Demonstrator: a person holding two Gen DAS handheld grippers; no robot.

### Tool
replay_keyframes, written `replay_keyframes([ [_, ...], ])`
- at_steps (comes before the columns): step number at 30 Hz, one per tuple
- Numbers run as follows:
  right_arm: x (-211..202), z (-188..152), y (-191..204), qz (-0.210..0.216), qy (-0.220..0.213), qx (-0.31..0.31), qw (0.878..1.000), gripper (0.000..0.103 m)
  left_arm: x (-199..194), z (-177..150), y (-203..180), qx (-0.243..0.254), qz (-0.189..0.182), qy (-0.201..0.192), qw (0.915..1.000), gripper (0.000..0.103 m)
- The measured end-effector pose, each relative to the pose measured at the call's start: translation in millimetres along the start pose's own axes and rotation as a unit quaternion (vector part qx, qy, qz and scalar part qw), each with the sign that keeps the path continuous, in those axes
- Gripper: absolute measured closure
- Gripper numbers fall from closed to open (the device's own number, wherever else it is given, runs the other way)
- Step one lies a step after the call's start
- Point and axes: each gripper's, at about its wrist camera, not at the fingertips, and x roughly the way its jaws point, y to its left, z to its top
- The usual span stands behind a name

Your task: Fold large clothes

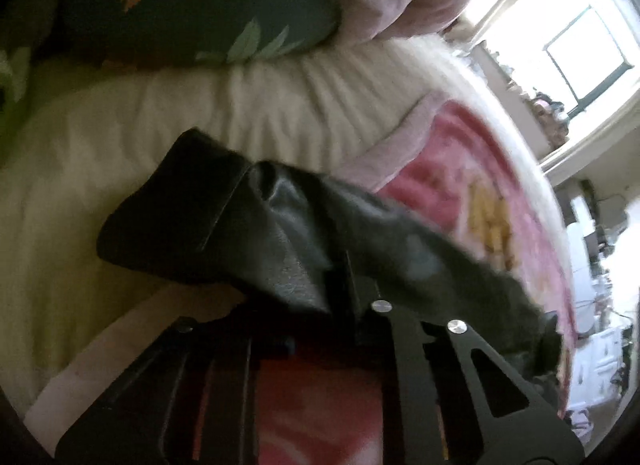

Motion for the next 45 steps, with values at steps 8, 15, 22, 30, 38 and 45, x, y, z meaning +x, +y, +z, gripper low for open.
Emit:
replay_keyframes([
  [8,-7.1,-16.7,-40.7,-0.012,-0.007,0.065,0.998,0.005,-81.2,5.9,-66.3,0.049,-0.118,-0.096,0.9871,0.102],
  [15,-29.5,-27.5,-72.6,-0.023,-0.02,0.108,0.994,0.005,-134.2,-21.0,-139.3,0.109,-0.203,-0.14,0.9629,0.103],
  [22,-64.8,-32.4,-102.9,-0.053,-0.044,0.117,0.991,0.005,-157.8,-68.8,-211.8,0.177,-0.296,-0.128,0.9298,0.103],
  [30,-91.2,-51.6,-152.0,-0.08,-0.056,0.169,0.981,0.005,-151.4,-139.7,-274.8,0.279,-0.366,-0.072,0.8849,0.103],
  [38,-124.1,-67.8,-195.2,-0.117,-0.079,0.208,0.968,0.005,-103.4,-202.7,-304.4,0.359,-0.372,0.007,0.8559,0.103],
  [45,-153.4,-85.6,-237.1,-0.149,-0.102,0.267,0.947,0.005,-59.5,-267.3,-317.7,0.444,-0.345,0.074,0.8235,0.103],
])
